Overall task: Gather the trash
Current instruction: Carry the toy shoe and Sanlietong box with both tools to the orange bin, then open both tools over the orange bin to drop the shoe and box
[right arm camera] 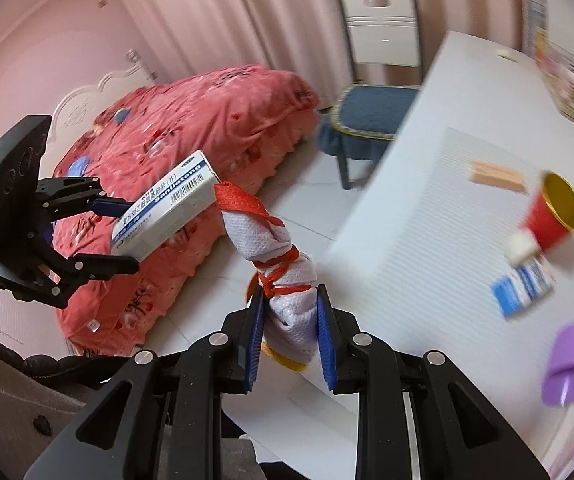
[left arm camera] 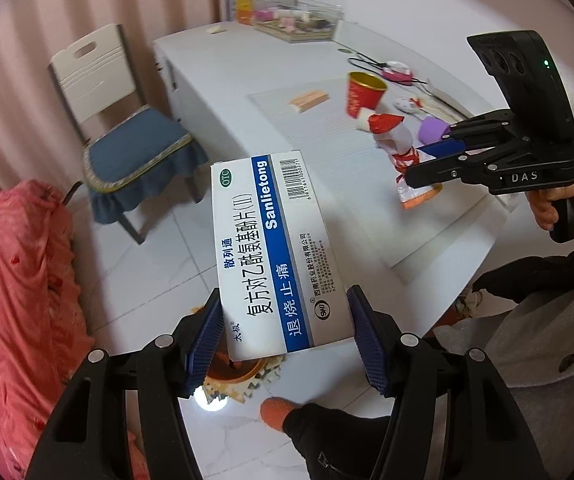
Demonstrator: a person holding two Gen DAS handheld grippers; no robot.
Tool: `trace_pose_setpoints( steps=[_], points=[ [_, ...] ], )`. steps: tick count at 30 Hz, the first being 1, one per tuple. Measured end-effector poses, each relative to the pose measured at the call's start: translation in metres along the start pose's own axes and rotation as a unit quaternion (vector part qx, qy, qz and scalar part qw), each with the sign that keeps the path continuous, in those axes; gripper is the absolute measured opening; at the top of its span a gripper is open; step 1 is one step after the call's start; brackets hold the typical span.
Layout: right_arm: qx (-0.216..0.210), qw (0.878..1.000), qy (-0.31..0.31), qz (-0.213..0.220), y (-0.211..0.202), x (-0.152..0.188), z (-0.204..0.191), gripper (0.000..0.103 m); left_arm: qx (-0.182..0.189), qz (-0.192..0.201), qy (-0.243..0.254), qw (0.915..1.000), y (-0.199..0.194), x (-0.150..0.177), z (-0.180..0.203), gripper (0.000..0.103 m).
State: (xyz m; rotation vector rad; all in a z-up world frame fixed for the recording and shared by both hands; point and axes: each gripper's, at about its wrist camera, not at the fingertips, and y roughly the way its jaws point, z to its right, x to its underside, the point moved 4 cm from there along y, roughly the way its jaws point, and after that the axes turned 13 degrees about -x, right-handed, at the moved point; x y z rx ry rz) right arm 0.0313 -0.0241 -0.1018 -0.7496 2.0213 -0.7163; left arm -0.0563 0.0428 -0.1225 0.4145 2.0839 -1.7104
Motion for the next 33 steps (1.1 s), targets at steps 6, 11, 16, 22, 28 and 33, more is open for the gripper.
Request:
trace_pose_setpoints(
  steps=[6,11,16,22,28,33],
  points=[
    [-0.025,0.999,-0.023,-0.03,0.061,-0.029,-0.029,0.025,-0.007,-0.015,-0.024,0.9996,0.01,0.025,-0.038,0.063],
    [-0.042,0.998,-0.017,-0.051,0.118,-0.046,-0.04,0.025,0.001,-0.031,-0.028,0.9991,0.035,0.042,-0.066,0.063],
    [-0.049,0.996,0.02,-0.069,0.178,-0.052,-0.03,0.025,0.009,-0.05,-0.037,0.998,0.076,0.059,-0.095,0.063],
    [-0.04,0.994,0.044,-0.092,0.244,-0.05,-0.01,0.025,0.026,-0.071,-0.045,0.9961,0.123,0.077,-0.117,0.063],
    [-0.021,0.991,0.064,-0.115,0.296,-0.039,0.02,0.025,0.04,-0.089,-0.043,0.9944,0.162,0.09,-0.125,0.063],
    [-0.009,0.988,0.074,-0.138,0.33,-0.031,0.031,0.025,0.047,-0.103,-0.034,0.993,0.188,0.101,-0.121,0.063]
  ],
)
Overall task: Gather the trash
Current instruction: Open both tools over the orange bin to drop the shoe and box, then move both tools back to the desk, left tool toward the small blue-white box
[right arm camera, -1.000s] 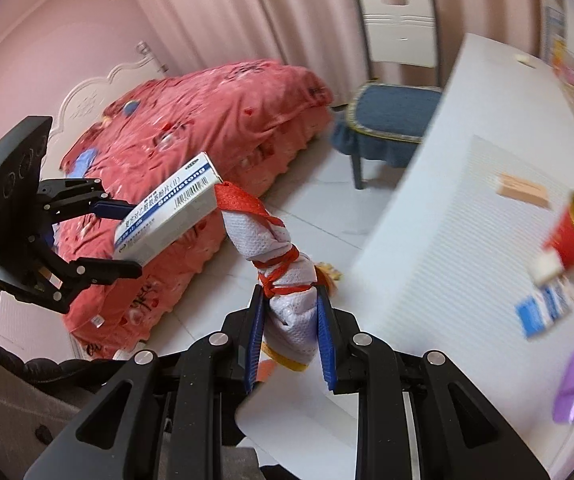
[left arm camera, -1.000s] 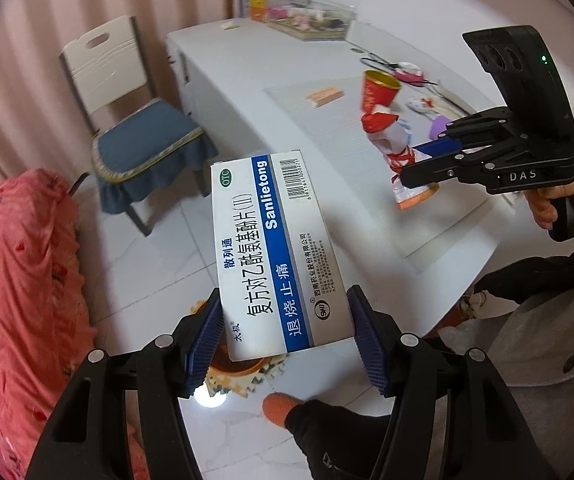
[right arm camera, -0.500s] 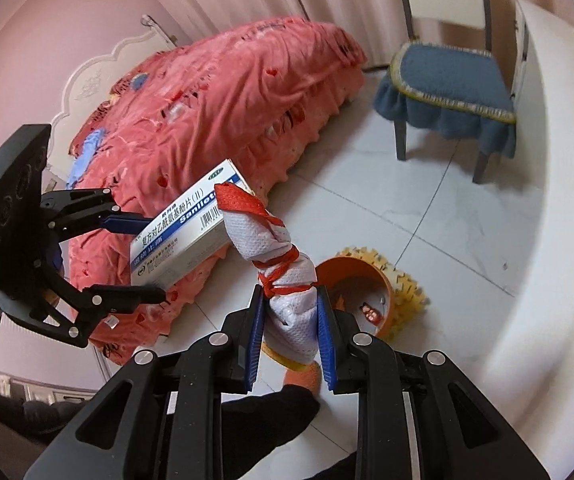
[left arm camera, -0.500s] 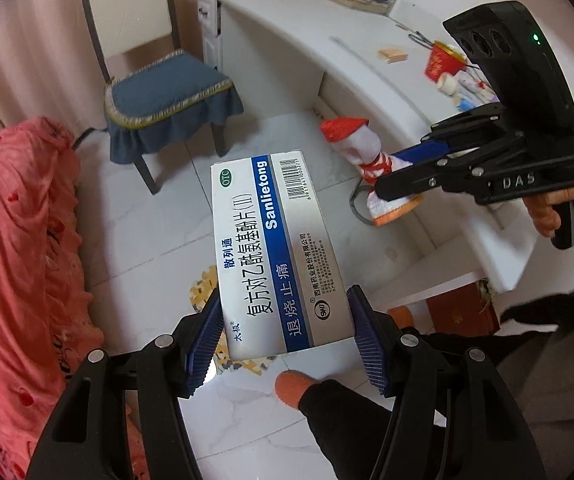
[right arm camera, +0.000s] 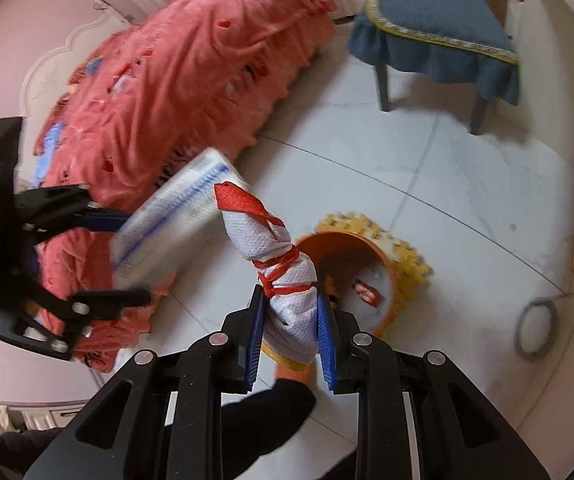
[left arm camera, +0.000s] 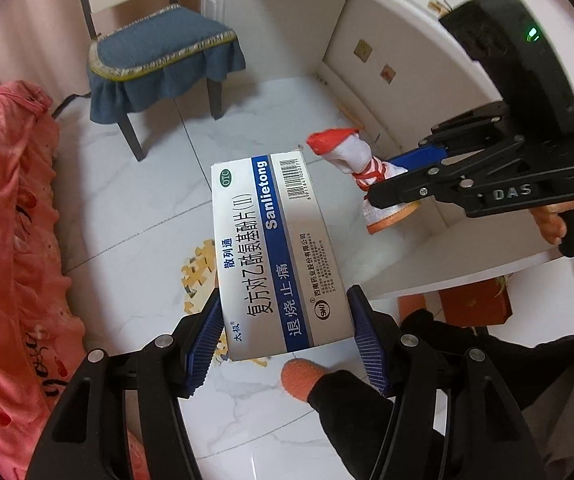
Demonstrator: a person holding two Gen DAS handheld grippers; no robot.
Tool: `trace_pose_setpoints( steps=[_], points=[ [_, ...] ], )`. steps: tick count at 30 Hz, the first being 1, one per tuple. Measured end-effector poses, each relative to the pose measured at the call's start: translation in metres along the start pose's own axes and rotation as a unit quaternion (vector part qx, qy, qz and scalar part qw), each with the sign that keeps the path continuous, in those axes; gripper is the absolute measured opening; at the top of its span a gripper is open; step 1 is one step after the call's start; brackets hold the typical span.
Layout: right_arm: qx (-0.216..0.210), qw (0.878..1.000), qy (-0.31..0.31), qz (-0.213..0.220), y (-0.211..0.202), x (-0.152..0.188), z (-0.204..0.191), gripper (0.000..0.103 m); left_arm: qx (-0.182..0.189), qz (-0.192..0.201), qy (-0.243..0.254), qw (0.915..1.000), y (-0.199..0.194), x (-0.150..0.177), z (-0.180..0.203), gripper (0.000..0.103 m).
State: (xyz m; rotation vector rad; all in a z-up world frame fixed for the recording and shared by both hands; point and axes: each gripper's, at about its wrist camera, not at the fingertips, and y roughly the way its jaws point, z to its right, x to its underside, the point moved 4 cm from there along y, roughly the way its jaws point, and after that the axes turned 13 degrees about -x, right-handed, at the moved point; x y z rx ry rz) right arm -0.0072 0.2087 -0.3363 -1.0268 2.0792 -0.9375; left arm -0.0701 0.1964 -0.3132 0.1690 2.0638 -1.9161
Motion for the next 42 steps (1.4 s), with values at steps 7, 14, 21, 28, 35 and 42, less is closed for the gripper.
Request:
trace_pose_setpoints(
  steps=[7,14,21,28,35,42],
  points=[
    [0.008,0.999,0.031,-0.014,0.026,0.0,0.019,0.036,0.0,-0.011,0.007,0.9999,0.023,0.002,0.005,0.07],
    [0.015,0.999,0.039,-0.021,0.033,0.001,0.021,0.043,-0.001,-0.019,0.002,0.9998,0.029,0.004,-0.004,0.071],
    [0.013,0.999,0.033,-0.015,0.017,-0.003,0.009,0.052,-0.01,-0.012,-0.006,0.9999,0.013,0.001,-0.012,0.075],
    [0.001,1.0,0.01,0.008,-0.029,-0.002,-0.018,0.07,-0.026,0.013,-0.02,0.9994,-0.02,-0.011,-0.011,0.088],
    [-0.001,0.999,-0.008,0.053,-0.089,0.004,-0.04,0.079,-0.035,0.041,-0.019,0.9984,-0.057,-0.028,0.003,0.094],
    [0.002,0.996,-0.002,0.089,-0.153,0.024,-0.047,0.087,-0.042,0.066,-0.018,0.9967,-0.096,-0.045,0.029,0.097]
  ],
)
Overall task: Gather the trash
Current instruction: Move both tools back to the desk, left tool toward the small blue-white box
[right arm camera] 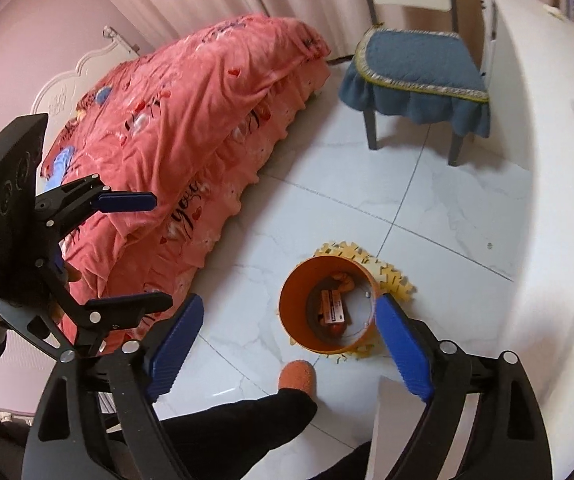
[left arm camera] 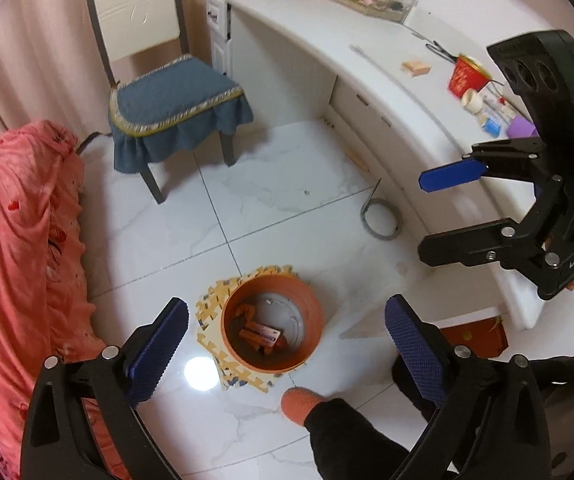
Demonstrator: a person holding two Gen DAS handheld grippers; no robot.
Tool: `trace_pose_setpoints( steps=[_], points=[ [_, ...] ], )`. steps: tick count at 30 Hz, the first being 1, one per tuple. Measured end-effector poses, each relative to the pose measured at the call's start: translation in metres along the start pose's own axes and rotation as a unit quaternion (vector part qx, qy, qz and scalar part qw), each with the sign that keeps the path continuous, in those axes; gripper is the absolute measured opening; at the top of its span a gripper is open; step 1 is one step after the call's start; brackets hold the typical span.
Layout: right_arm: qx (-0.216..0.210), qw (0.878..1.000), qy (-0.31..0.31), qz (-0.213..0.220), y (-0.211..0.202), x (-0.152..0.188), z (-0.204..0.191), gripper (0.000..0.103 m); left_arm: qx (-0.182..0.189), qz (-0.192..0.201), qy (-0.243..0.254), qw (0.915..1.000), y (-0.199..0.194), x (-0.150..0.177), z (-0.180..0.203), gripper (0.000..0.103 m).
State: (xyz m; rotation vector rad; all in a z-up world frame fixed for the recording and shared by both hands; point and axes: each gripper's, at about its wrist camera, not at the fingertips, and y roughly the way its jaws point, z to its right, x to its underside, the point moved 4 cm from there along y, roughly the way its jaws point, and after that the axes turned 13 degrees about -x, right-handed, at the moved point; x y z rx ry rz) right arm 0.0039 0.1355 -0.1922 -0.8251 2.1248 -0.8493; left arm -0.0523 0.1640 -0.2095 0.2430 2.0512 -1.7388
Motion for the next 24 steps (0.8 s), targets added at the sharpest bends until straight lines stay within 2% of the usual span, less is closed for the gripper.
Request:
trace_pose_setpoints(
  steps=[8,15,24],
  points=[
    [0.022,0.998,0.021,0.057,-0.092,0.032,0.01,0.087,-0.003,0.031,0.027,0.9991,-0.04,-0.027,0.049,0.097],
    [0.052,0.993,0.032,0.097,-0.162,0.062,0.022,0.087,0.017,0.064,0.039,0.9971,-0.071,-0.051,0.091,0.097],
    [0.084,0.983,0.057,0.155,-0.234,0.1,0.046,0.087,0.037,0.097,0.096,0.99,-0.093,-0.077,0.147,0.097]
  ],
)
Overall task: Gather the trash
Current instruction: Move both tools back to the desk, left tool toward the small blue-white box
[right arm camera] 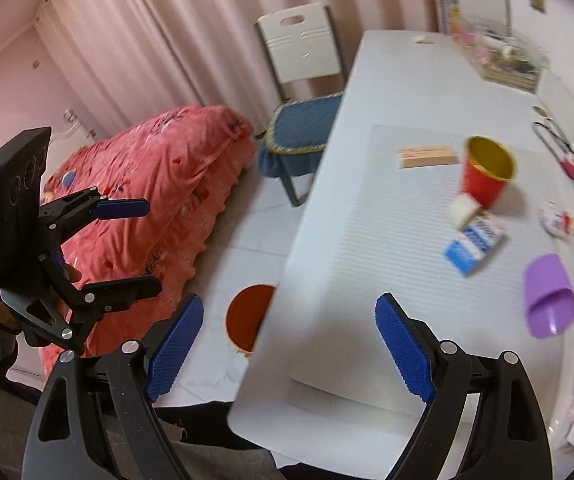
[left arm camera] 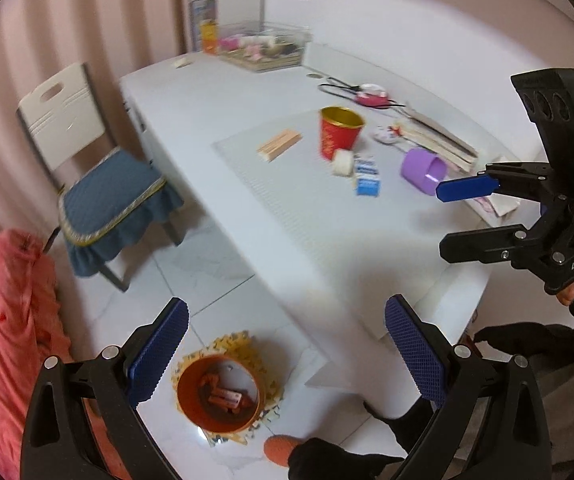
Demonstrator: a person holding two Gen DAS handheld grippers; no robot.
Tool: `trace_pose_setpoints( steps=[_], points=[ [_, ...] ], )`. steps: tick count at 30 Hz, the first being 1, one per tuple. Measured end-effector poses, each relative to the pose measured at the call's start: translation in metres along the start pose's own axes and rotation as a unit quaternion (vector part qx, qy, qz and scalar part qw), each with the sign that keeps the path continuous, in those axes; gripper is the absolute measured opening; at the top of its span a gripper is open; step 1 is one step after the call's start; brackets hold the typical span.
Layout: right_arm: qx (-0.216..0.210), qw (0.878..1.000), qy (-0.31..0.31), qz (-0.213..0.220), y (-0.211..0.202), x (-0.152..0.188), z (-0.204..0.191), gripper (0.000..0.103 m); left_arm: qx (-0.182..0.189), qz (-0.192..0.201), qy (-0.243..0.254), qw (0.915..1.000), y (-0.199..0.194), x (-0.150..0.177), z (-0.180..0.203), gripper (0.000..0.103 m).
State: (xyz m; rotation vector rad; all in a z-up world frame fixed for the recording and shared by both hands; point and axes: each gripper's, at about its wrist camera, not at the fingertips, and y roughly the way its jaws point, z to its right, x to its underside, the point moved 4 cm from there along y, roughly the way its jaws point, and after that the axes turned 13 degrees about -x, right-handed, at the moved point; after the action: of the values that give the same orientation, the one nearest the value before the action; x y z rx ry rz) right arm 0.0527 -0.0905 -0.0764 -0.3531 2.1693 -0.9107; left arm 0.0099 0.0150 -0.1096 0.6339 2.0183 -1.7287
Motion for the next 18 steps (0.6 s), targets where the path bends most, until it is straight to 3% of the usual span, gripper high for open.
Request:
trace_pose_setpoints(
  steps=[12,18],
  points=[
    [0.059,0.996,0.058,0.034,-0.067,0.013,0.078,0.087,0.047,0.005,0.056,0.9973,0.022,-0.057,0.074,0.097],
    [0.077,0.992,0.087,0.043,-0.081,0.017,0.12,0.087,0.072,-0.007,0.056,0.9958,0.045,-0.081,0.106,0.097]
  ],
)
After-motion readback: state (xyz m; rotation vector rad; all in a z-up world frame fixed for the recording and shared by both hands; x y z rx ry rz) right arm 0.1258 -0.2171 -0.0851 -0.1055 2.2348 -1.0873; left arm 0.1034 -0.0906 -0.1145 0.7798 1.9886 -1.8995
